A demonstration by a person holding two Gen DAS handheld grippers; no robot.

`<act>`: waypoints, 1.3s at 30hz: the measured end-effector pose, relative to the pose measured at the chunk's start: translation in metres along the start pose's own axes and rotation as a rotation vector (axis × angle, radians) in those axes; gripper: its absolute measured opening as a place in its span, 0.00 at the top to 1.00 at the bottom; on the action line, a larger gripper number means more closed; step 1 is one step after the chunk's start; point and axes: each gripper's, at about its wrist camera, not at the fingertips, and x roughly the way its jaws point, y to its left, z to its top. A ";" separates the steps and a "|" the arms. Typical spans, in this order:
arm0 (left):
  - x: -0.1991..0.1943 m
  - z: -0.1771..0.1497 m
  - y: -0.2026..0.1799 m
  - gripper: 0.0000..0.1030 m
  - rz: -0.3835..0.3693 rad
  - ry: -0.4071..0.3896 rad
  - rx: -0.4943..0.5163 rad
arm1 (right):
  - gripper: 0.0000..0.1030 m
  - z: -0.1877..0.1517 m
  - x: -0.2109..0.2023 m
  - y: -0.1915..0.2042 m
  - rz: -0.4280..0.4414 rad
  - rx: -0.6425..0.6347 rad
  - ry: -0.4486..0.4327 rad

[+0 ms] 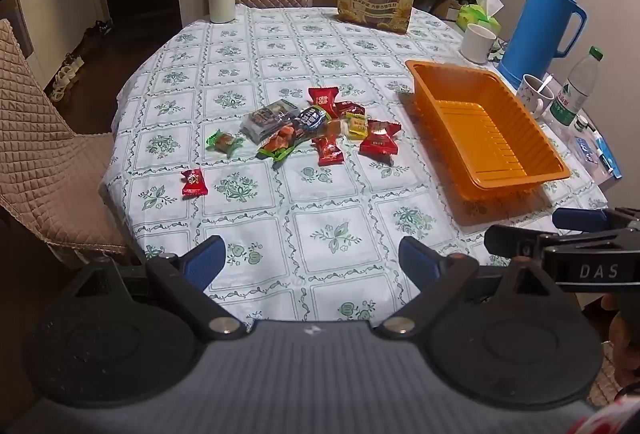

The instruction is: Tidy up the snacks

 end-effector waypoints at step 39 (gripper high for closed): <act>-0.006 -0.002 -0.002 0.10 -0.011 -0.001 -0.001 | 0.00 0.000 -0.006 -0.002 -0.019 -0.001 -0.006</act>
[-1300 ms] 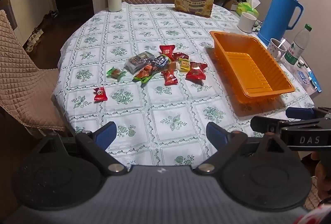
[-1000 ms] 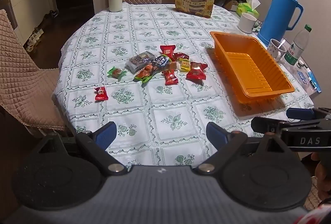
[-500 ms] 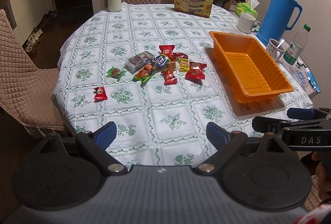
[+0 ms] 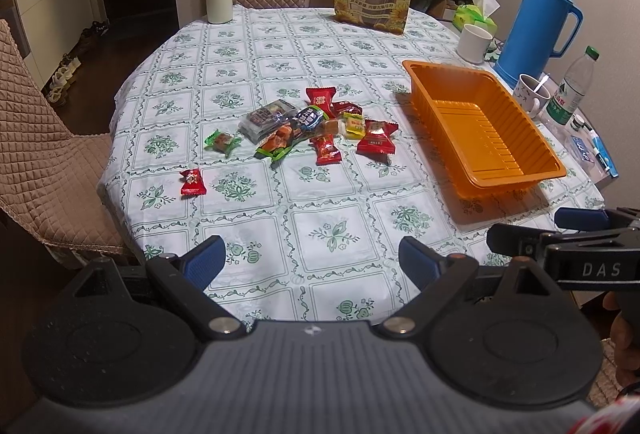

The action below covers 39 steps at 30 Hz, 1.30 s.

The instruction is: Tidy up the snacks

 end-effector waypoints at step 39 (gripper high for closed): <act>0.004 0.004 0.003 0.10 0.000 0.000 -0.001 | 0.00 0.002 0.001 0.000 0.010 -0.001 -0.007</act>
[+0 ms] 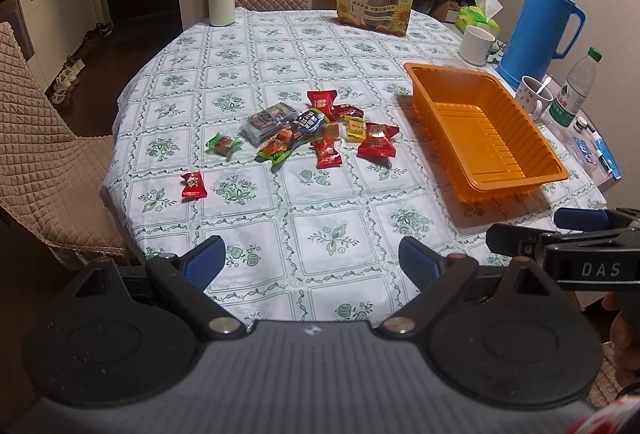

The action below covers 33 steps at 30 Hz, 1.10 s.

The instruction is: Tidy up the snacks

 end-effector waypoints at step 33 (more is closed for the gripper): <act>0.005 -0.001 0.014 0.10 0.011 0.018 -0.033 | 0.00 0.000 0.009 0.000 0.032 0.006 0.006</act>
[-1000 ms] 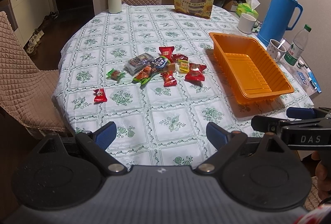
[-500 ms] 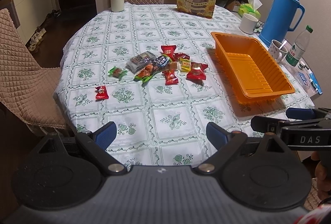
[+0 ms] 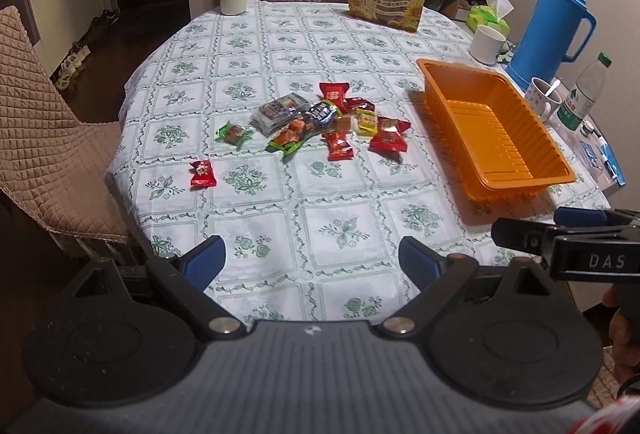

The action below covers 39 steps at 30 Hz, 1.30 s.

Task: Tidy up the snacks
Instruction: 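Lower the left gripper onto the small red candy packet and close it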

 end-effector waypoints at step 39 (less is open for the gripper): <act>0.181 0.052 0.120 0.68 0.038 0.079 0.054 | 0.00 0.050 0.109 0.021 -0.078 0.134 0.038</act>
